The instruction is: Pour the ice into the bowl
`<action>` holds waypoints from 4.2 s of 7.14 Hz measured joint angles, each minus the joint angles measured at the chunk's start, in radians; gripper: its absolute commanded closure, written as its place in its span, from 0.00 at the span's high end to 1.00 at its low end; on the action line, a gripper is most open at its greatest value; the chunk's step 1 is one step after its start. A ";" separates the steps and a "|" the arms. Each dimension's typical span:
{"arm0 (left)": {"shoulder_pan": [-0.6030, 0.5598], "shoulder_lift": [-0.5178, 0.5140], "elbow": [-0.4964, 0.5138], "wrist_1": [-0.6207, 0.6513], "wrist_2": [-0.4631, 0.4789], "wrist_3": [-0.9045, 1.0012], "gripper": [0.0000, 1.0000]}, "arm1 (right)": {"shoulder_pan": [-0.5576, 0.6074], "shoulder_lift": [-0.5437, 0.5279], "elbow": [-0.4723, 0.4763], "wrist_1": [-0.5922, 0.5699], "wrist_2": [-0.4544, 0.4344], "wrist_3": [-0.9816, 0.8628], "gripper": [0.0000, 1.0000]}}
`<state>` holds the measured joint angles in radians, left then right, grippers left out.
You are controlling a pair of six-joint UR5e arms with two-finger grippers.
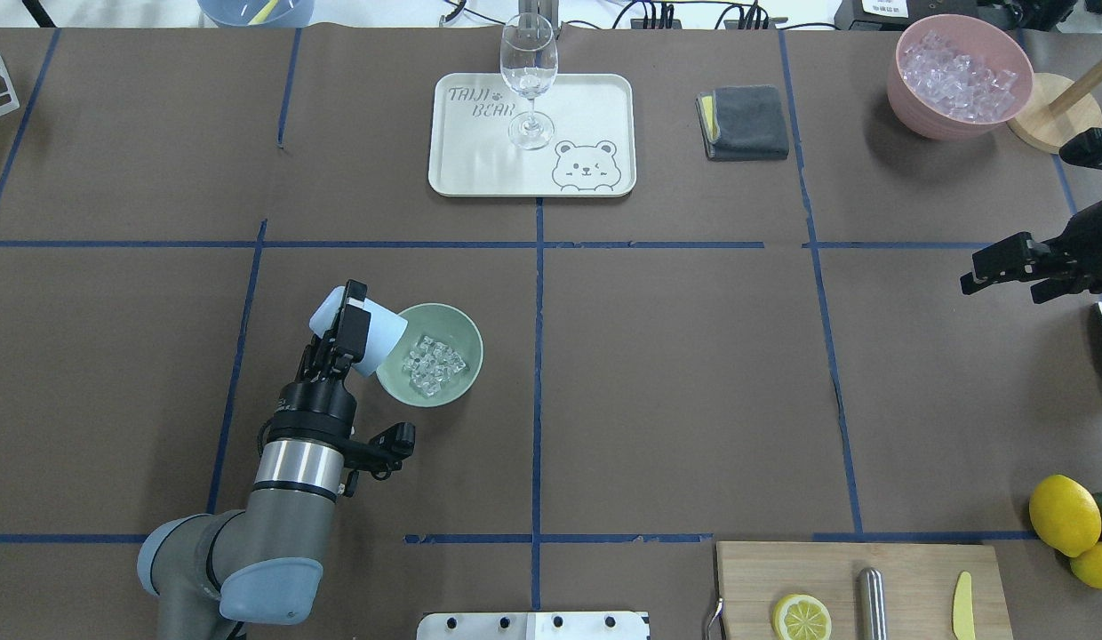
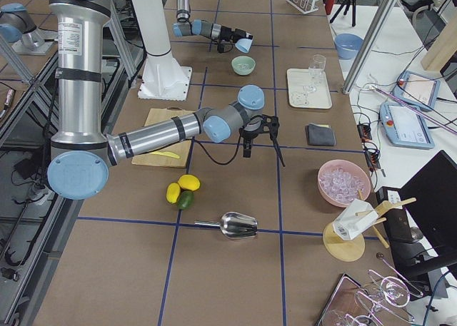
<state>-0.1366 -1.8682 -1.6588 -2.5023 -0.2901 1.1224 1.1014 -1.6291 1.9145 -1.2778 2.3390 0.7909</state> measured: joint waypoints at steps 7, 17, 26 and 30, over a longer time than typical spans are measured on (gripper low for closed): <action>-0.011 0.084 -0.008 -0.324 -0.095 -1.147 0.00 | 0.031 0.029 0.001 0.003 -0.005 -0.010 1.00; -0.011 0.362 -0.015 -0.363 -0.184 -1.664 0.00 | 0.052 0.055 0.013 0.002 -0.008 -0.010 1.00; -0.009 0.592 0.115 -0.574 -0.189 -2.238 0.00 | 0.054 0.055 0.053 -0.003 -0.010 -0.001 1.00; -0.007 0.555 0.220 -0.656 -0.242 -2.306 0.00 | 0.054 0.054 0.050 -0.003 -0.010 -0.001 1.00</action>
<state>-0.1437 -1.3134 -1.4385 -3.1580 -0.5325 -1.1836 1.1551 -1.5749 1.9649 -1.2808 2.3286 0.7900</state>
